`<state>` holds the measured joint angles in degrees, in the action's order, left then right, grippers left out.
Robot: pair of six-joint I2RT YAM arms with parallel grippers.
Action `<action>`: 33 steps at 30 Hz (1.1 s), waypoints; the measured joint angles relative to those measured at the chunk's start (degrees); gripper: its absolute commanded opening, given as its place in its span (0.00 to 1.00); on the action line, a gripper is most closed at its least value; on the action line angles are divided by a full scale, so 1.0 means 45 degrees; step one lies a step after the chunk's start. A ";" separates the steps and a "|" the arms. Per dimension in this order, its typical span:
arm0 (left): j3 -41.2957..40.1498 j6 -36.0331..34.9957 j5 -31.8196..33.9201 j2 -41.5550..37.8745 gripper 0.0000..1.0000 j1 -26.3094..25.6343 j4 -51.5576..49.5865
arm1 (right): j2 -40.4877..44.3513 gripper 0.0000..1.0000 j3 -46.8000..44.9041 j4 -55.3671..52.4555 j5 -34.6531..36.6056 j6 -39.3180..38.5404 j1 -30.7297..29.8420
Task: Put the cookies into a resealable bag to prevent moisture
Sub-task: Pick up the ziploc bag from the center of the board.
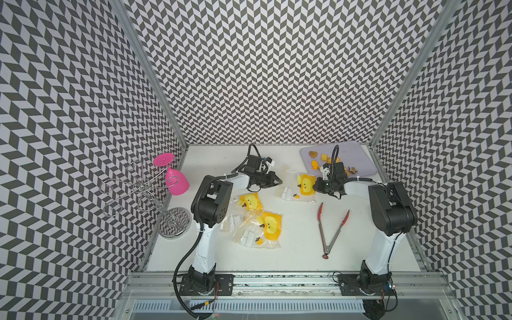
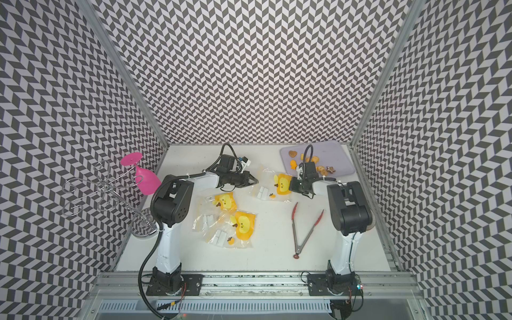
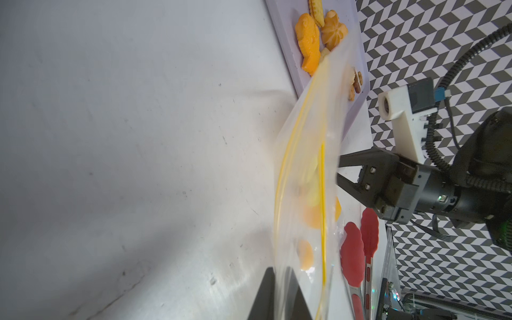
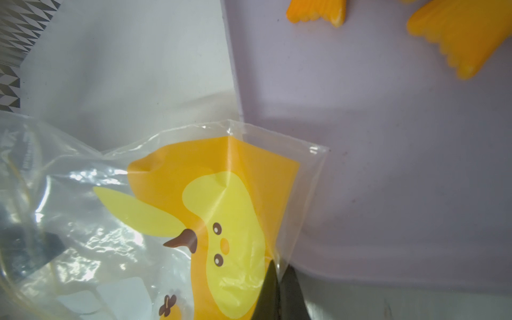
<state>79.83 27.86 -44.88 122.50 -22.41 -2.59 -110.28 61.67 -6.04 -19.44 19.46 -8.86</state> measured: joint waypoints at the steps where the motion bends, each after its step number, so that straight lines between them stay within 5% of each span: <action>1: 0.0000 0.0039 0.0000 0.0000 0.03 0.0000 0.0000 | -0.0005 0.00 0.0000 0.0000 -0.0024 0.0000 0.0005; 9: 0.0000 0.0073 0.0073 -0.0024 0.00 0.0000 -0.0019 | 0.0015 0.03 -0.0160 0.0243 -0.0549 0.0019 0.0034; 12: 0.0039 0.0078 0.0306 -0.0253 0.00 0.0073 -0.0350 | 0.0277 0.29 -0.0413 0.0369 -0.0602 0.0058 0.0034; 18: 0.1438 -0.0024 0.1457 -0.1472 0.00 0.0359 -0.2195 | 0.2059 0.65 -0.1219 0.0491 -0.0146 0.0282 0.0034; 20: 0.2477 -0.0170 0.2297 -0.1957 0.00 0.0539 -0.3162 | 0.2642 0.60 -0.1209 0.0612 0.0136 0.0364 0.0034; 26: 0.6615 -0.0704 0.6382 -0.2443 0.00 0.1141 -0.7184 | 0.2229 0.08 0.0223 0.0151 0.0860 0.0296 0.0034; 33: 1.0244 -0.1224 1.2711 -0.2142 0.00 0.1982 -1.1599 | -0.0015 0.00 0.2346 -0.1214 0.1807 0.0194 0.0034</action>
<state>125.93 22.35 12.32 112.86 -13.50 -54.78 -110.34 72.23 -11.51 -11.31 20.34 -8.71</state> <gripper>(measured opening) 0.047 0.047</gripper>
